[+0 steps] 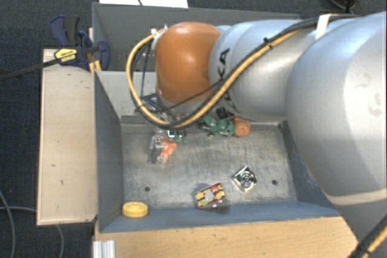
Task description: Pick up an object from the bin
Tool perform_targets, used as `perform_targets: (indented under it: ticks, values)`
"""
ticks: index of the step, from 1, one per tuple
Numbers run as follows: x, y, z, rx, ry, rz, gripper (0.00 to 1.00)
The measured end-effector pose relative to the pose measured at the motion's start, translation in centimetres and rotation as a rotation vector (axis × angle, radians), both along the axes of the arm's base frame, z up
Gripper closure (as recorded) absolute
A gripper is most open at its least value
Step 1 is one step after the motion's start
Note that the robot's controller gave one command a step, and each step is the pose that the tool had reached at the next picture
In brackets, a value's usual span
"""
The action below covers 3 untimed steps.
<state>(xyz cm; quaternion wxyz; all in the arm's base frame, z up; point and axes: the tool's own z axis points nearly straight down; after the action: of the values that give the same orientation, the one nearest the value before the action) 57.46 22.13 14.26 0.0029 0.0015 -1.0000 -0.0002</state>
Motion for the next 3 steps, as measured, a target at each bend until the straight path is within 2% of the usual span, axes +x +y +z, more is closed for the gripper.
perform_targets:
  ticks: [1,2,3]
  values:
    - [0.2,-0.1,0.4,0.001,-0.008,-0.005,0.00]
    - [0.9,-2.6,-3.4,0.005,-0.017,0.179,0.00]
    - [1.1,-5.0,-2.8,0.001,-0.005,0.356,0.00]
